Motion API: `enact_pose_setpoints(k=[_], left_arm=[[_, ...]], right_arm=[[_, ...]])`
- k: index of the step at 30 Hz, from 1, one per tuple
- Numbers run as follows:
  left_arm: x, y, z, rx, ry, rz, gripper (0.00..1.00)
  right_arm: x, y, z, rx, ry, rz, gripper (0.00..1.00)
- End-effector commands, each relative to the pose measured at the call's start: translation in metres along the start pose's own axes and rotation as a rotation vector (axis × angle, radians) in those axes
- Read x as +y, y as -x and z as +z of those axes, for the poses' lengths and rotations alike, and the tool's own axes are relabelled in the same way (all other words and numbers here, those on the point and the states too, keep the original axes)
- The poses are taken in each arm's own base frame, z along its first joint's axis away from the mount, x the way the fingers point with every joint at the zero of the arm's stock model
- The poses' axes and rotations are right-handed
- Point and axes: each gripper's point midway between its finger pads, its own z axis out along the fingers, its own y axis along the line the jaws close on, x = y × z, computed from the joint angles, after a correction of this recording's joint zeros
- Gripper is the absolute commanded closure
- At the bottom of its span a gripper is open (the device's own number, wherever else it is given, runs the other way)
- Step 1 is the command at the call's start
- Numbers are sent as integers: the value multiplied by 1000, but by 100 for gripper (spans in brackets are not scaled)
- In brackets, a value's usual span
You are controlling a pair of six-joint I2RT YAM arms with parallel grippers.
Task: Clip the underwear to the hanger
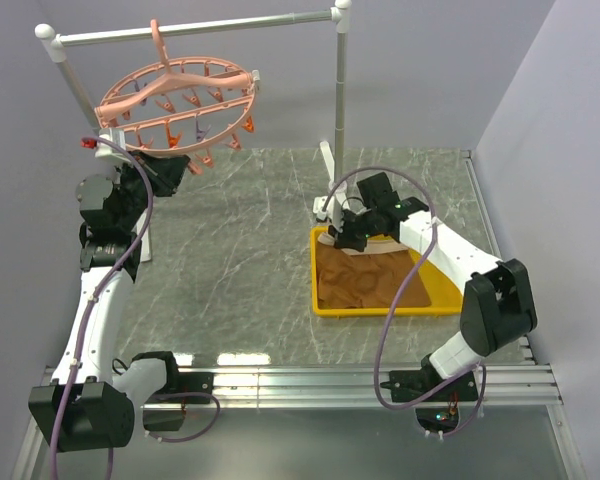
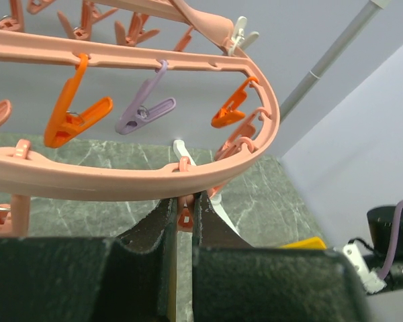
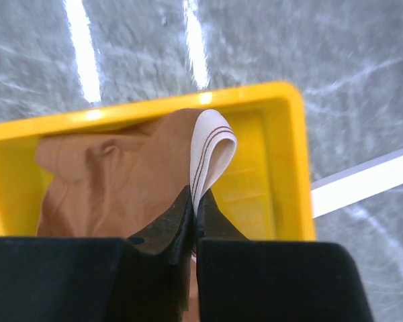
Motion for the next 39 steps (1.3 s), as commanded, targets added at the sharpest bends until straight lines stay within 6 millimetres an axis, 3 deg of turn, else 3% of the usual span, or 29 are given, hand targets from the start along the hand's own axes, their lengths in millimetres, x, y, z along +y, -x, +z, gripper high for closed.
enact_pose_setpoints(k=[1,4,8,12,18,21,29,39], left_arm=[[-28,25,-3,-49,-101,60,100],[-28,26,-2,-43,-103,57,100],[-27,24,-1,-38,-101,54,100],[-27,23,-1,-36,-100,53,100],[-25,22,-1,-34,-93,55,100],[-25,22,0,-32,-96,53,100],[-25,24,1,-33,-94,55,100],[-23,22,1,-29,-90,52,100]], right_arm=[[-5,51,-27,-100,6,-95,100],[-3,56,-27,-74,34,-103,100],[10,24,-6,44,121,-71,100],[10,-9,21,120,141,-34,100],[-2,1,32,78,102,-42,100],[-3,-5,41,104,117,-47,94],[5,-22,43,141,179,-49,61],[-2,-30,34,144,209,25,50]])
